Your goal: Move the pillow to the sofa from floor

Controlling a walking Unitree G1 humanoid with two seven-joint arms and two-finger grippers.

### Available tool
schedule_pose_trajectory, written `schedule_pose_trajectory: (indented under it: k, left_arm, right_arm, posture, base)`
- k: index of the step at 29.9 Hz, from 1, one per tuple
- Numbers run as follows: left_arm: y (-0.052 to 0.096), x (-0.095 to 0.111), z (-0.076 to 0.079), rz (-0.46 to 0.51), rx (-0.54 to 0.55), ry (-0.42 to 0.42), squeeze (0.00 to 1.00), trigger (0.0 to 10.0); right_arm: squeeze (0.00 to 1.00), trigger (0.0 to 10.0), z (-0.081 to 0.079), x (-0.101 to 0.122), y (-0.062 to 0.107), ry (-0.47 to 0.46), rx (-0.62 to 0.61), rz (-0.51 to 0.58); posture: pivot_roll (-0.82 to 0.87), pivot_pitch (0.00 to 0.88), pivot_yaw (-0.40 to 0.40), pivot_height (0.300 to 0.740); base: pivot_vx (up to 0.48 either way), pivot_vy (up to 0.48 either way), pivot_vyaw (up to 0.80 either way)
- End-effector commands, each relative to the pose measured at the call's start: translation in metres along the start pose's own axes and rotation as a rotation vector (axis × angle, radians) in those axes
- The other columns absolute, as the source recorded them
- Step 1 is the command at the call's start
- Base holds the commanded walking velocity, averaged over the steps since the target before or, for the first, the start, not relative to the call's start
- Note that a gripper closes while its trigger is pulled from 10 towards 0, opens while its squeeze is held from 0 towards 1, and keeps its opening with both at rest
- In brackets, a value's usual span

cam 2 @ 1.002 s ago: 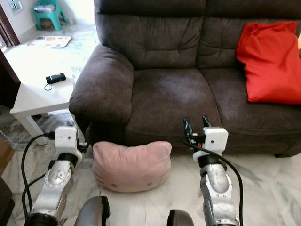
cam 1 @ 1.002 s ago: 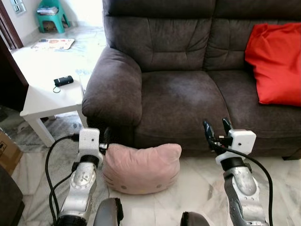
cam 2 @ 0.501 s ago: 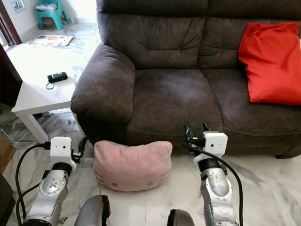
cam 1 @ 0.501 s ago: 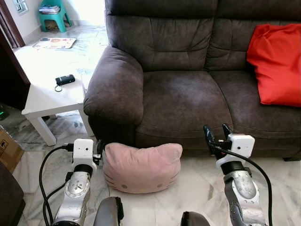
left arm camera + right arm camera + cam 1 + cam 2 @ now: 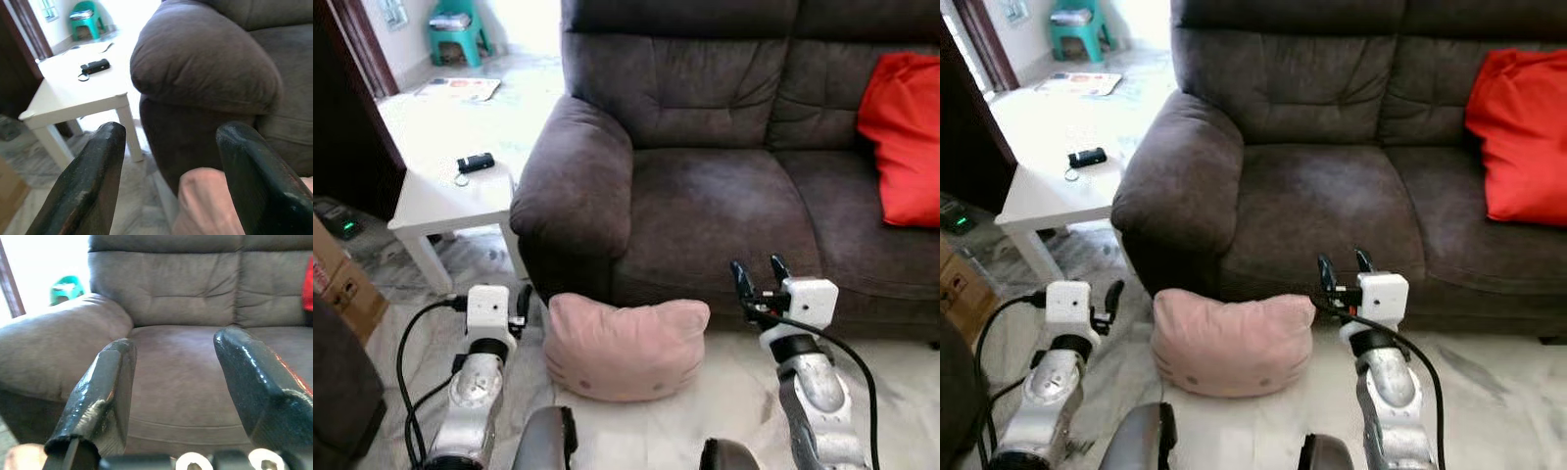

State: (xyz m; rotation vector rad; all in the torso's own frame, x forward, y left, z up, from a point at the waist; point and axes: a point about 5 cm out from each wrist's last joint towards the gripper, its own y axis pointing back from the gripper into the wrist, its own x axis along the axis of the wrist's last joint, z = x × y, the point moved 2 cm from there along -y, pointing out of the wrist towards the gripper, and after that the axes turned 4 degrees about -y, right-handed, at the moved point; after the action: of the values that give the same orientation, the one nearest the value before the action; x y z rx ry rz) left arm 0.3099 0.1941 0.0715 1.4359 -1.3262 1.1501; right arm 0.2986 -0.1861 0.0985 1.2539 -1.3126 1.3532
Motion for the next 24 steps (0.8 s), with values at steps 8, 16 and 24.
schedule_pose_trajectory:
  k: [8,16,24]
  left_arm:
    - [-0.0005,-0.0022,0.0000,-0.008,-0.007,-0.003,0.00,10.0]
    - [-0.0014,-0.0015,0.0016,-0.004,-0.011,-0.005,0.00,10.0]
    - [-0.0019,-0.0009,0.0022,-0.001,-0.013,-0.008,0.00,10.0]
  right_arm:
    - [0.00,10.0,-0.0040,0.0056,-0.0005,0.023,0.024,0.025]
    - [0.00,10.0,-0.0028,0.0044,-0.0003,0.006,0.018,0.021]
    - [0.00,10.0,-0.0028,0.0050,-0.0007,0.006,0.018,0.020]
  posture:
    - [-0.03,0.011,-0.017,0.591]
    - [-0.03,0.011,-0.018,0.591]
    - [-0.03,0.011,-0.018,0.591]
  base:
    - [0.000,0.000,0.17]
    - [0.000,0.000,0.40]
    - [0.000,0.000,0.00]
